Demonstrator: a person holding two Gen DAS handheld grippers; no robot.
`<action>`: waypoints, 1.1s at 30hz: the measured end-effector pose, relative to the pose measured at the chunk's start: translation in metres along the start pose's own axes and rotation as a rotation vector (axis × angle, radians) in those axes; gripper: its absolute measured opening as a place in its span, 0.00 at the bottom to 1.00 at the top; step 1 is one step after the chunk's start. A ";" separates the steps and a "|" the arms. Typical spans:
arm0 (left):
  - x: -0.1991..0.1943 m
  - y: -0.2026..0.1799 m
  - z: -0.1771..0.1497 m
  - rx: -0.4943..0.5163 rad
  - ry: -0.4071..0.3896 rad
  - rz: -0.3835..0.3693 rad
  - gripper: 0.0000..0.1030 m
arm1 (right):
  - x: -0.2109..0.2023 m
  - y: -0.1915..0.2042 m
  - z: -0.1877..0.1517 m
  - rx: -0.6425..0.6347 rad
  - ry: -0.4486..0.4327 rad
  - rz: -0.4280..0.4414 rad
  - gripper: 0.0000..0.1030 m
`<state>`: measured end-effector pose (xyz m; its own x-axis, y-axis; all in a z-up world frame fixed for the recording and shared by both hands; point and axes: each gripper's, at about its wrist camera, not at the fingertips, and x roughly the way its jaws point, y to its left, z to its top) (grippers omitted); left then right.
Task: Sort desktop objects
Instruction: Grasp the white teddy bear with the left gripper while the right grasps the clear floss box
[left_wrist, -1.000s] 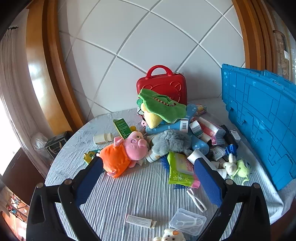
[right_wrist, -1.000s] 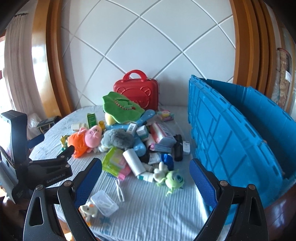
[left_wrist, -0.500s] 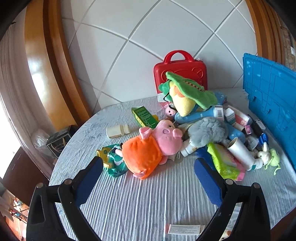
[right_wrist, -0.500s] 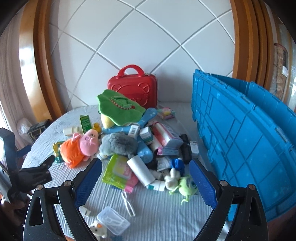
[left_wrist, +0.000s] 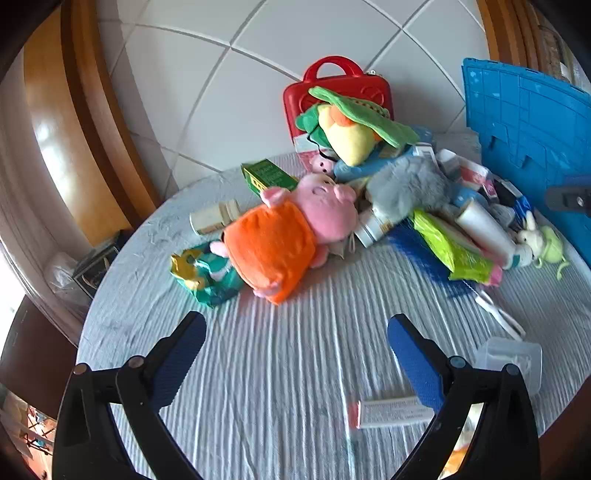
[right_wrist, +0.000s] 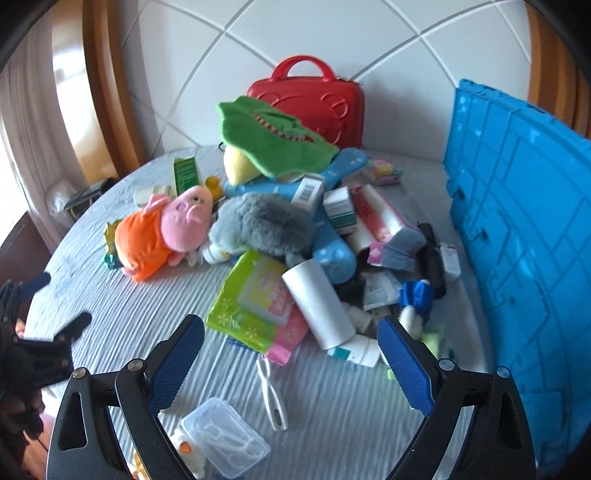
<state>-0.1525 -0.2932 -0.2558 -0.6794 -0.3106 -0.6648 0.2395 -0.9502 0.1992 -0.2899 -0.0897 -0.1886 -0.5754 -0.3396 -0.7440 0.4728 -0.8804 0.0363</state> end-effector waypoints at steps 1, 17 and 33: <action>0.001 -0.003 -0.007 0.005 0.012 -0.006 0.97 | 0.005 0.001 0.000 -0.015 0.008 0.015 0.93; -0.055 -0.071 -0.072 0.230 0.096 -0.391 0.97 | 0.037 0.010 -0.020 -0.169 0.121 0.171 0.92; 0.011 -0.109 -0.097 0.240 0.203 -0.497 0.61 | 0.034 0.020 -0.083 -0.409 0.207 0.301 0.84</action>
<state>-0.1189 -0.1908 -0.3545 -0.5179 0.1623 -0.8399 -0.2540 -0.9667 -0.0302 -0.2443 -0.0912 -0.2684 -0.2505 -0.4479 -0.8583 0.8411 -0.5397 0.0361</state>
